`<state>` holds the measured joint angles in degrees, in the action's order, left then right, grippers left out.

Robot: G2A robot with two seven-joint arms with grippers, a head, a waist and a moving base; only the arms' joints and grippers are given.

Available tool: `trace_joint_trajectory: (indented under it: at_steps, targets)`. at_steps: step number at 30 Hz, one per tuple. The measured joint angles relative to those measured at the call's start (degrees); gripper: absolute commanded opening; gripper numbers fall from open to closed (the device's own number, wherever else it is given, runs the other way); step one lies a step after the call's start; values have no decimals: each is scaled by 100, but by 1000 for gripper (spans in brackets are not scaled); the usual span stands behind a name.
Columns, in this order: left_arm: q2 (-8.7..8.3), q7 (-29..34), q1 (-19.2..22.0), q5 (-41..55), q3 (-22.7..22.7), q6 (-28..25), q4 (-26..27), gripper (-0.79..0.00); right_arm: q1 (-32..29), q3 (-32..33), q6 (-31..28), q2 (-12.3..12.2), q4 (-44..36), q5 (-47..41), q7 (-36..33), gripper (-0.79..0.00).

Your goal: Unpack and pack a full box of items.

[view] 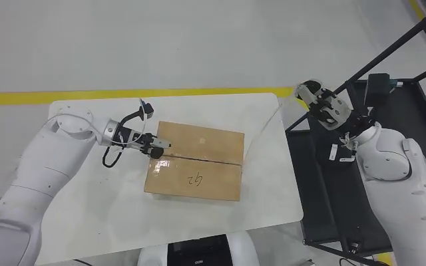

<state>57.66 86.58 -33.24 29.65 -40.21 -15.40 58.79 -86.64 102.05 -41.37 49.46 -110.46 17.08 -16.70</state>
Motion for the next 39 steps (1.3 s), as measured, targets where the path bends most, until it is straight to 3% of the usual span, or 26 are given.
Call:
trace_joint_trajectory:
  at_steps: [7, 13, 27, 39]
  targets:
    - [56, 4, 28, -182, 43, 22, -11, 0, -237, 5, -236, 29, -323, -49, 37, -785]
    - [95, 2, 36, -229, 33, 23, -51, 0, -273, -412, -334, 47, -503, -51, -266, -785]
    - [118, 47, 4, -334, -88, 0, -180, 0, 936, -1962, 271, 184, -151, -64, -663, -785]
    - [158, 129, -40, -397, -114, 30, -175, 0, 1419, -2360, 604, 299, -194, 62, -414, -785]
